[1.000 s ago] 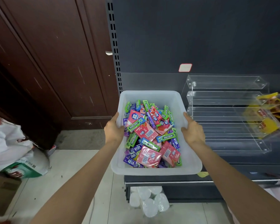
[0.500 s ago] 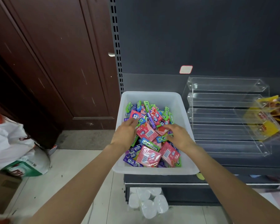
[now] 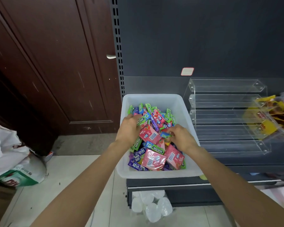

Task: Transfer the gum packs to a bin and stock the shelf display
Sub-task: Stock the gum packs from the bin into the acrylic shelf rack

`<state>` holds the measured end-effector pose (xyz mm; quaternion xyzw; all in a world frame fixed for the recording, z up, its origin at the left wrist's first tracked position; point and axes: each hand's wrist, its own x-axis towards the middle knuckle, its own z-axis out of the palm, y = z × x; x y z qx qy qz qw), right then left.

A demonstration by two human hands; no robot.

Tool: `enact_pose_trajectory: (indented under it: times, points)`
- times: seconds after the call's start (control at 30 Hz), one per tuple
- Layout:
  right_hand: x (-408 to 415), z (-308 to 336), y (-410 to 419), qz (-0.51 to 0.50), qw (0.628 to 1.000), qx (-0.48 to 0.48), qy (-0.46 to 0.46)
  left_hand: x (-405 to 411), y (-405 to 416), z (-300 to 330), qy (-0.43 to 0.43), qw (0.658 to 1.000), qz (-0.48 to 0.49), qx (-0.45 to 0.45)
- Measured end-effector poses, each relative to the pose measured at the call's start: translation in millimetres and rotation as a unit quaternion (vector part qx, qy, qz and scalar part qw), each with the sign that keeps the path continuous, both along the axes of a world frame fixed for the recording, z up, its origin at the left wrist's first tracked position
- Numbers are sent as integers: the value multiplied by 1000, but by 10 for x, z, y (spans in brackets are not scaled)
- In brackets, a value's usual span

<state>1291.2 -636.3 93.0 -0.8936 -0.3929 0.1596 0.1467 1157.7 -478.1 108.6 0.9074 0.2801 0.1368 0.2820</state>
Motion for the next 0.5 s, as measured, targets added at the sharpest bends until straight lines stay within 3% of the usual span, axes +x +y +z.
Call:
enact_pose_trajectory:
  times: [0.2,0.5]
  points:
    - [35,466,-164,-97,979,180,22,121,-30,406,-98,991,-7,-92]
    - [652,1028,-654,-170,891,400,133,845,-375,938,-159,979,-71,-107]
